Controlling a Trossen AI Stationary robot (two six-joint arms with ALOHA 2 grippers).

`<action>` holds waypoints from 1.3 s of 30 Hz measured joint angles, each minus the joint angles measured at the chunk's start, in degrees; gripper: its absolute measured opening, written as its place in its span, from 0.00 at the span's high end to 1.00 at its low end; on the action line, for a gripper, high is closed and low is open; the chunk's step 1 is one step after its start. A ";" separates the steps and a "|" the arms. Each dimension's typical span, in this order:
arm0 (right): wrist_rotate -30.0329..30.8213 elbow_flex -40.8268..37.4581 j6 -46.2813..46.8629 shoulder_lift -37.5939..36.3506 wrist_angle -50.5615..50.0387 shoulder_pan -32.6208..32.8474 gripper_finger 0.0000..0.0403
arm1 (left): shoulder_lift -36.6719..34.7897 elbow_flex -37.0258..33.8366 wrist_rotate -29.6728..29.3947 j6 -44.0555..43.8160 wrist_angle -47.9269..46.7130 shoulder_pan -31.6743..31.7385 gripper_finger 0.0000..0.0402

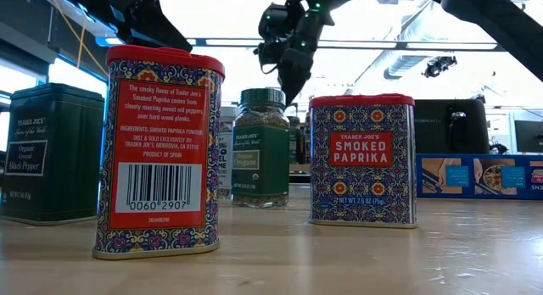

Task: Shelf spices
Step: Adjust the green seasoning bottle on the shelf, then put the green seasoning bottle on the shelf aligned with the other green seasoning bottle

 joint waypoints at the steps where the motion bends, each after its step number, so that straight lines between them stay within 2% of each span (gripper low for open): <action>1: -0.15 0.02 0.02 0.16 -0.55 0.00 1.00 | 0.00 0.00 0.00 0.00 -0.02 0.01 0.24; 7: 6.27 0.02 0.85 0.77 -1.16 -0.95 1.00 | 0.02 0.00 0.00 0.00 -0.01 0.00 0.24; 21: 12.14 0.04 -0.29 1.62 -1.99 -2.84 1.00 | 0.00 0.00 -0.02 -0.02 -0.14 0.01 0.24; 34: 14.75 0.09 -2.97 1.47 -1.16 -2.28 1.00 | 0.00 0.00 -0.04 -0.07 -0.15 0.01 0.24; 39: 14.89 0.13 -2.70 -1.28 -1.22 0.05 1.00 | 0.00 0.00 -0.25 -0.09 -0.08 0.01 0.24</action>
